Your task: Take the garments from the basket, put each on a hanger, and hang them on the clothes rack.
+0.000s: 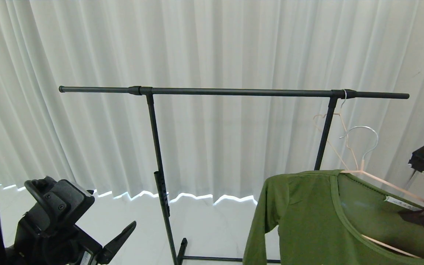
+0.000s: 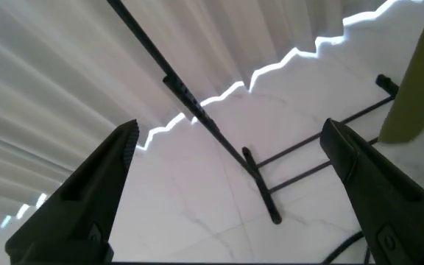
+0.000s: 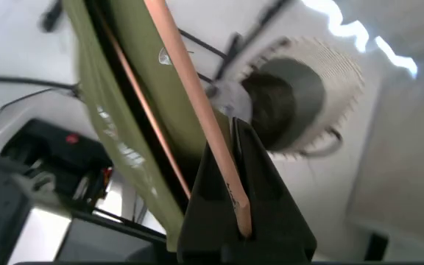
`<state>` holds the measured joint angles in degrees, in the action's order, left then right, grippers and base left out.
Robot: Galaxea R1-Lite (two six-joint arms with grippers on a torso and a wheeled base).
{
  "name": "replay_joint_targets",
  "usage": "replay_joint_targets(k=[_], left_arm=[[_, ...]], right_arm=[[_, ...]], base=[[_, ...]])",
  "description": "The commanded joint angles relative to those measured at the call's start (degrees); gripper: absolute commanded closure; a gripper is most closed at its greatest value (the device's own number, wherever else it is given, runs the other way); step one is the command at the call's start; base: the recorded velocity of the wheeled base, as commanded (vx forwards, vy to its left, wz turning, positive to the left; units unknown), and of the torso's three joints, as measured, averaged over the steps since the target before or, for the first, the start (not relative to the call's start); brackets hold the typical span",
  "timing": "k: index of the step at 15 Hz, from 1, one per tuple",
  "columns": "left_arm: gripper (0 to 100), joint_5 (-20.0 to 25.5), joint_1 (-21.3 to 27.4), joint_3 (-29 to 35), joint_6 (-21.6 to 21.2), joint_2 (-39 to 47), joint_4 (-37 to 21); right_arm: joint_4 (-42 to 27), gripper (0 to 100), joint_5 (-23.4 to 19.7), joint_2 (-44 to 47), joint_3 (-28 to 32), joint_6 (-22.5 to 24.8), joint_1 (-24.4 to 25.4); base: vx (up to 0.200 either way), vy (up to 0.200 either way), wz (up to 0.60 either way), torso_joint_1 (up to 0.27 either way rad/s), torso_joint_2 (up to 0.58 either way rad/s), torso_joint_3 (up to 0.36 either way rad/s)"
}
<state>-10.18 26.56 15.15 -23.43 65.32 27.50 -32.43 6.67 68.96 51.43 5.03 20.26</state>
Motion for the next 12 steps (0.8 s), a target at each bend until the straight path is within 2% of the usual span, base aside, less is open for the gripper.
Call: replay_joint_targets(k=[1, 3, 6, 9, 12], left_arm=[[0, 0.0, 0.1, 0.1, -0.9, 0.1, 0.4], [0, 0.0, 0.1, 0.2, -0.7, 0.1, 0.4], [0, 0.0, 0.2, 0.2, -0.6, -0.1, 0.4], [0, 0.1, 0.2, 0.2, -0.8, -0.1, 0.4], [0, 0.1, 0.3, 0.2, -0.8, -0.1, 0.4]], right_arm=[[0.1, 100, 0.2, 1.0, 1.0, 0.0, -3.6], [0.2, 100, 0.2, 1.8, 2.8, -1.6, -3.6], [0.2, 100, 0.1, 3.7, 5.7, -5.4, -2.9], [0.2, 100, 0.1, 3.9, 6.0, -6.1, -1.6], [0.2, 100, 0.1, 4.7, 6.4, -9.1, 1.8]], base=[[0.000, 0.000, 0.00, 0.000, 0.00, 0.000], [0.000, 0.000, 0.00, 0.000, 0.00, 0.000], [0.200, 0.000, 0.00, 0.001, 0.01, 0.002], [0.200, 0.000, 0.00, 0.002, 0.00, -0.004], [0.200, 0.000, 0.00, 0.004, 0.00, 0.005]])
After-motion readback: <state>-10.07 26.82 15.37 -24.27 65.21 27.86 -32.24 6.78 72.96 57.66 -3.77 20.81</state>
